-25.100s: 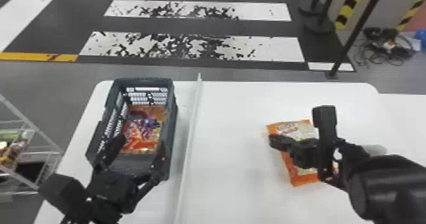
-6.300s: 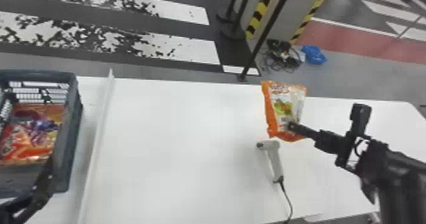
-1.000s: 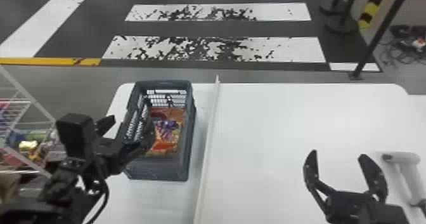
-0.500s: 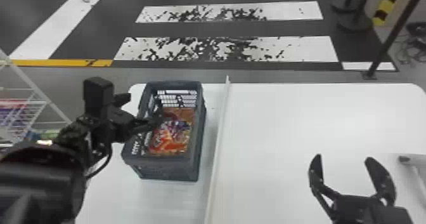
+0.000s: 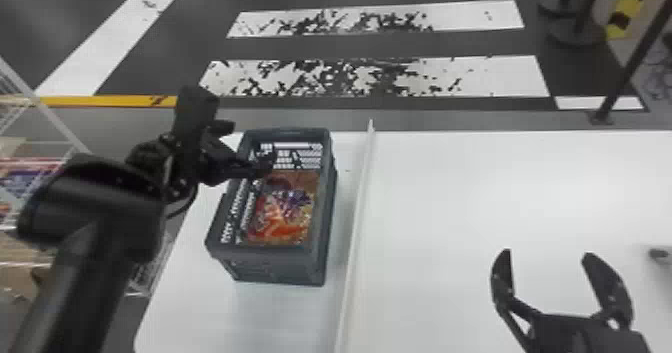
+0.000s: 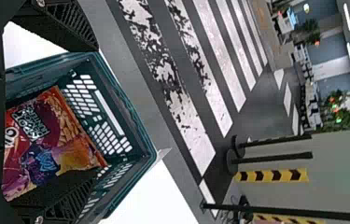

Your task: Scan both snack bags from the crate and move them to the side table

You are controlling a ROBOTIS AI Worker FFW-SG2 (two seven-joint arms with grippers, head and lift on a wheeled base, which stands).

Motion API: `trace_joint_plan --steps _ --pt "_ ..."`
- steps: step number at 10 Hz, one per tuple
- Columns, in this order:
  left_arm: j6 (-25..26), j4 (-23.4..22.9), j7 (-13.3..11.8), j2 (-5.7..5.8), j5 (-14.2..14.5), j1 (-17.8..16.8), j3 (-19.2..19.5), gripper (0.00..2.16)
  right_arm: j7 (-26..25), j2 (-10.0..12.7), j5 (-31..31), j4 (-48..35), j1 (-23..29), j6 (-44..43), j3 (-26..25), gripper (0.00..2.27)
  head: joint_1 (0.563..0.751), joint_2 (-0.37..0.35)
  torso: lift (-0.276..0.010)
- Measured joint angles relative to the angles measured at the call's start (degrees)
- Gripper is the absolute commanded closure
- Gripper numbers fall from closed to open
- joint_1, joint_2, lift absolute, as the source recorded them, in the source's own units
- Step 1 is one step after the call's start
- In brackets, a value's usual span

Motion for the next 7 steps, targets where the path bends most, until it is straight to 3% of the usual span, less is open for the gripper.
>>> trace_joint_plan --steps 3,5,7 --pt "-3.2 9.3 -4.5 2.13 -4.6 -7.2 -7.8 0.05 -0.1 0.1 0.1 -0.5 1.0 -0.1 0.0 0.07 0.695 0.137 -0.029" --pt "-4.6 11.6 -9.7 2.35 -7.8 -8.6 -9.6 0.05 0.0 0.1 0.1 -0.8 1.2 -0.1 0.2 0.07 0.695 0.125 -0.029" --pt "-4.8 11.9 -13.1 2.4 -11.9 -8.6 -10.4 0.05 0.0 0.1 0.1 -0.7 1.0 0.0 0.5 0.07 0.695 0.13 -0.029"
